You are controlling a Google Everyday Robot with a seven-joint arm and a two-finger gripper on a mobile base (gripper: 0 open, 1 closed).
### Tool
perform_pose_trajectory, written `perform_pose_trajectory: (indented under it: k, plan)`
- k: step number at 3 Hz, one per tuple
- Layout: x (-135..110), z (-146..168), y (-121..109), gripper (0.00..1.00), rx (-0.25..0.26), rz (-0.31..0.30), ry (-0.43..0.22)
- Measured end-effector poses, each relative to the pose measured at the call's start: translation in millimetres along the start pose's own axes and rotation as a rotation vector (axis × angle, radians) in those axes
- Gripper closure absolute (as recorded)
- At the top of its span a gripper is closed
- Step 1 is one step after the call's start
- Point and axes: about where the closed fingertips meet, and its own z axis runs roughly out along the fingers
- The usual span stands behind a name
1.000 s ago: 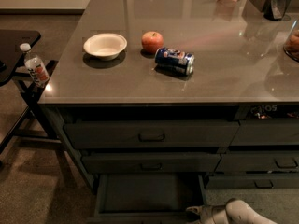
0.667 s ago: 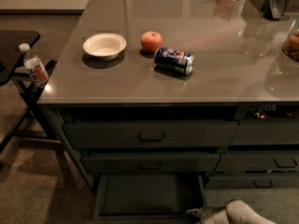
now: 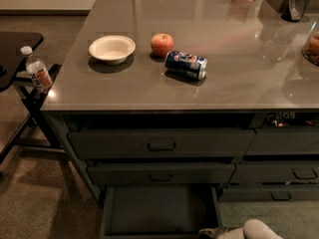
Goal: Open bottom drawer
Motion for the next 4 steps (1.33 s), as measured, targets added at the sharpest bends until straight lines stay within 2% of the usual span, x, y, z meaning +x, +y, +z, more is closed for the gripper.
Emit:
perform_pose_trajectory:
  k: [3,4]
  plan:
    - [0.0,0.0,0.0,0.12,0.000,0.000,0.000]
    - [-0.1,0.1,0.1,0.00,0.000,0.000,0.000]
